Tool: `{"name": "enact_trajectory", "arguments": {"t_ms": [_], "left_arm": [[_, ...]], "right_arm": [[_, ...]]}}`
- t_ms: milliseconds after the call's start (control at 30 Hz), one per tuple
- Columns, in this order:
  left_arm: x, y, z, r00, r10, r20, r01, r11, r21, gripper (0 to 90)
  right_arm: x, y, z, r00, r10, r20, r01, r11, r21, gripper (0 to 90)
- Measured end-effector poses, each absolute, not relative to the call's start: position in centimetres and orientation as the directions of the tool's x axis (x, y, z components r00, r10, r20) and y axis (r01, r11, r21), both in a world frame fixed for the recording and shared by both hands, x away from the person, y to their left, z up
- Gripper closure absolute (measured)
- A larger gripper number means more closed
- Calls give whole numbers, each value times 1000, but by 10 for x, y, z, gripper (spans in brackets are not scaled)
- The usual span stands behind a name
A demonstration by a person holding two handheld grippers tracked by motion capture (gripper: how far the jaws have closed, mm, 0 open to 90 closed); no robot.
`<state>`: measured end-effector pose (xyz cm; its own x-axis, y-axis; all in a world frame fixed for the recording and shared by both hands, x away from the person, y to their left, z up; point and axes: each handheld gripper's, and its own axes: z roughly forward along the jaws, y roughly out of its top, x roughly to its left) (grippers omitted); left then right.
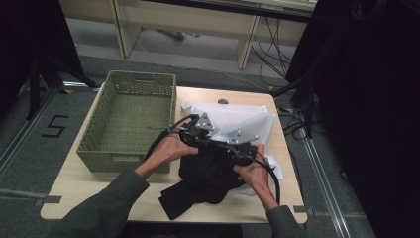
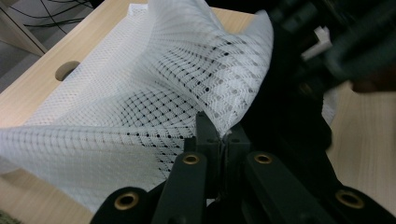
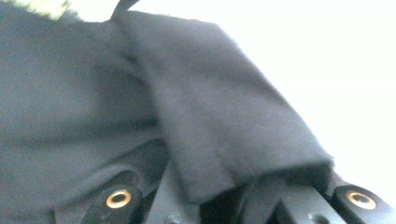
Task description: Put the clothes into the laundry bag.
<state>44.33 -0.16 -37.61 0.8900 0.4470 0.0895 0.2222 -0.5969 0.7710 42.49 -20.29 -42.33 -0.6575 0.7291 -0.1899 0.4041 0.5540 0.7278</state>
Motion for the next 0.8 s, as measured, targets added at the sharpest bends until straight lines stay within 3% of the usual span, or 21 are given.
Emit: {"name": "enact_trajectory", "arguments": {"t_ms": [133, 167, 300, 333, 367, 400, 500, 633, 667, 700, 800], "left_arm": [[449, 3, -376, 883, 464, 75, 250, -598, 761, 881], [452, 3, -379, 883, 464, 74, 258, -610, 749, 880], [456, 4, -384, 875, 477, 76, 274, -619, 736, 877], [458, 5, -385, 868, 491, 71, 285, -610, 739, 877], [458, 5, -385, 868, 491, 71, 285, -610, 739, 876], [462, 7, -385, 862, 503, 67, 296, -606, 738, 875], [465, 9, -385, 860, 508, 57, 306, -600, 739, 874], [470, 11, -385, 850, 525, 46, 322, -587, 743, 873], [470, 11, -385, 850, 526, 38, 329, -585, 741, 872], [471, 11, -385, 850, 525, 42, 326, -588, 740, 872], [472, 11, -385, 847, 531, 31, 338, -582, 739, 872]], "right_arm": [[438, -205, -427, -602, 766, -224, 404, 535, 742, 844], [442, -205, -448, -610, 762, -217, 452, 559, 695, 829], [446, -208, -474, -617, 761, -199, 503, 576, 644, 791], [447, -213, -466, -594, 785, -175, 520, 541, 662, 680], [447, -213, -466, -594, 785, -175, 520, 541, 662, 680], [441, -217, -453, -580, 797, -168, 517, 520, 680, 563], [430, -220, -438, -592, 788, -169, 493, 520, 698, 483], [404, -224, -410, -651, 745, -142, 399, 495, 772, 408], [390, -218, -403, -708, 702, -77, 387, 477, 789, 396], [390, -218, -403, -708, 702, -77, 387, 477, 789, 396], [371, -192, -409, -807, 584, -81, 322, 552, 769, 372]]}}
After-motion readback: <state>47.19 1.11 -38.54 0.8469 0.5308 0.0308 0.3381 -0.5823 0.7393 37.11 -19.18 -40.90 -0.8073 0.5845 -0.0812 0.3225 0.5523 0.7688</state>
